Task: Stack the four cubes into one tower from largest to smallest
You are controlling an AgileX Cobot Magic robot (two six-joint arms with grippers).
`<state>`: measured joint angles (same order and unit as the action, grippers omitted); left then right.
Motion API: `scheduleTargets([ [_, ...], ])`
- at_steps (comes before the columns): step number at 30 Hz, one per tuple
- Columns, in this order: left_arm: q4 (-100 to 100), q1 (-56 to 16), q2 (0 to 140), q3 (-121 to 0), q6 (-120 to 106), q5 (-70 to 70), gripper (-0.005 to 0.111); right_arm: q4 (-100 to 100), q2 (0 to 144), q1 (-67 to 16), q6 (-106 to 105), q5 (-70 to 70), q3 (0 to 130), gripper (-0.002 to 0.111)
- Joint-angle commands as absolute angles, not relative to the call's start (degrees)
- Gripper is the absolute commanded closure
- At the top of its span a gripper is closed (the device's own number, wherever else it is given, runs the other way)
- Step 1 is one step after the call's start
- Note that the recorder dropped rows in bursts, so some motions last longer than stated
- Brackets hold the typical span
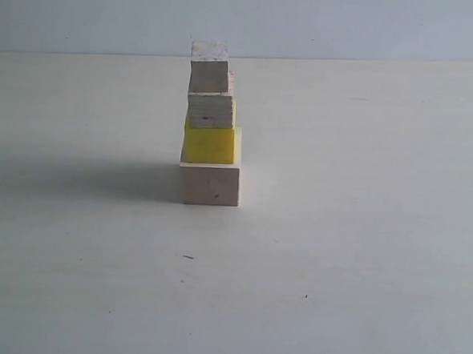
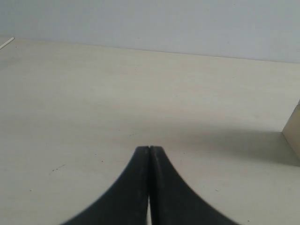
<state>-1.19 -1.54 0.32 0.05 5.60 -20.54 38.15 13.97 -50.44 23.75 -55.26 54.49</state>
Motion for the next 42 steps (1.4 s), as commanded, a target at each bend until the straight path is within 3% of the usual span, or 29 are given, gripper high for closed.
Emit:
scheduleTargets([
  [1, -1.45, -1.84, 0.00, 0.00, 6.03, -20.34, 0.107, 37.90, 13.81, -50.14, 23.58, -55.19, 54.07, 0.108],
  [5, -1.45, -1.84, 0.00, 0.00, 6.03, -20.34, 0.107, 37.90, 13.81, -41.55, 23.58, -55.19, 54.07, 0.108],
  [13, -1.45, -1.84, 0.00, 0.00, 6.03, -20.34, 0.107, 35.97, 11.29, -12.25, 35.29, -53.49, 54.07, 0.108],
  [22, -1.45, -1.84, 0.00, 0.00, 6.03, -20.34, 0.107, 34.42, 9.68, 3.91, 33.49, -42.15, 48.37, 0.108],
  [32, -1.45, -1.84, 0.00, 0.00, 6.03, -20.34, 0.107, 22.51, 2.83, 6.63, 33.49, -23.80, 29.17, 0.108],
  [42, -1.45, -1.84, 0.00, 0.00, 6.03, -20.34, 0.107, 2.68, 3.60, 6.63, 17.92, -18.15, 24.89, 0.108],
])
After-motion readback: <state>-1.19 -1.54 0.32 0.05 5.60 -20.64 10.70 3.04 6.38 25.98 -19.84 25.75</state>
